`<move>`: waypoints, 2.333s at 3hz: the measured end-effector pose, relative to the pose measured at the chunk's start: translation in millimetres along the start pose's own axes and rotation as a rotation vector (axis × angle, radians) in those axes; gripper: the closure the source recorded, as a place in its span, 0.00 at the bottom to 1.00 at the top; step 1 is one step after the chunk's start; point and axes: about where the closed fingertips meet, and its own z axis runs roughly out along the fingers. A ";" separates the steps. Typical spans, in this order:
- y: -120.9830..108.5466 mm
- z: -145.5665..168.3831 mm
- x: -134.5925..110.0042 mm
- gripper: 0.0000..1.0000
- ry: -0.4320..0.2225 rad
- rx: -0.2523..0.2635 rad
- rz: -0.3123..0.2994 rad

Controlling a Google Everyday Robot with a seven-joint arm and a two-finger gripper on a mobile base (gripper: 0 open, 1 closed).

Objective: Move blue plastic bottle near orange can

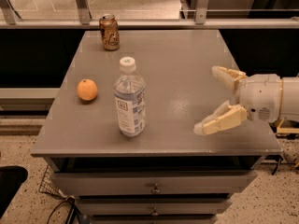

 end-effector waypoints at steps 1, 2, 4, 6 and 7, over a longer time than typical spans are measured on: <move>3.3 6.2 -8.8 0.00 -0.096 0.001 -0.018; 3.3 6.3 -8.9 0.00 -0.096 0.001 -0.018; 6.6 48.6 -19.6 0.00 -0.192 -0.072 0.022; 25.0 101.0 -41.2 0.00 -0.296 -0.183 0.036; 39.6 117.7 -48.3 0.00 -0.311 -0.232 0.036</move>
Offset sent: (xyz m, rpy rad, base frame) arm 0.0006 0.0060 0.0035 0.0687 -0.0456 0.0082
